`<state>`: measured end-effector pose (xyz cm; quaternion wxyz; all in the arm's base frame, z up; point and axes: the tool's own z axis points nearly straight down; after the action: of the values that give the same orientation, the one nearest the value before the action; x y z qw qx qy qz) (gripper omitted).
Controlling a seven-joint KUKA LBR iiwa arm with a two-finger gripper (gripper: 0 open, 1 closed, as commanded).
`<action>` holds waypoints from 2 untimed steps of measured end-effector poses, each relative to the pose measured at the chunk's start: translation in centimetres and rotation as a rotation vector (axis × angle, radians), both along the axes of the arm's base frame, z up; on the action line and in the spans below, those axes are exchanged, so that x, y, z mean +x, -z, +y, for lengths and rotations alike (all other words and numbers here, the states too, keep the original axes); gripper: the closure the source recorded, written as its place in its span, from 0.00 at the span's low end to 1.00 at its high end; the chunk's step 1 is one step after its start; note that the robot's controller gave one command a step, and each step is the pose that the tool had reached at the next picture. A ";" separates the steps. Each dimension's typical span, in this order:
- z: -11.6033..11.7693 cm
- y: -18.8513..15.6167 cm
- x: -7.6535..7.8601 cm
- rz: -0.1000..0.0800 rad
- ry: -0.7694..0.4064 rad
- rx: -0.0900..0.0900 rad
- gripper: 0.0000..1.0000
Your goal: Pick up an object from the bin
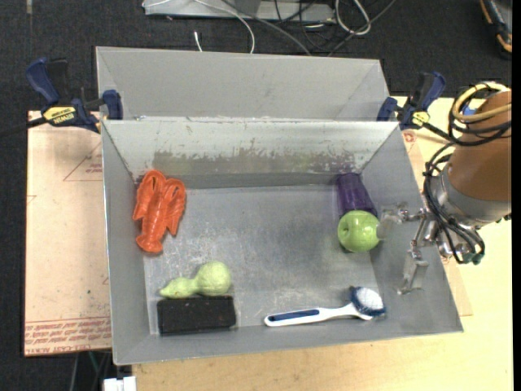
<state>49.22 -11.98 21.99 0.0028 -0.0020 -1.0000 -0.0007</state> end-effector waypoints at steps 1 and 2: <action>0.1 -0.3 0.2 -0.007 -0.005 -0.001 0.00; 0.9 10.3 -0.5 -0.009 -0.281 0.000 0.00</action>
Offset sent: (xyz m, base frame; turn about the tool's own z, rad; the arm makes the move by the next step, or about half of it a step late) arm -0.0088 0.0120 -0.1499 -0.4040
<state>48.75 -11.06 11.73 -0.0015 0.1379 -0.9905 -0.0001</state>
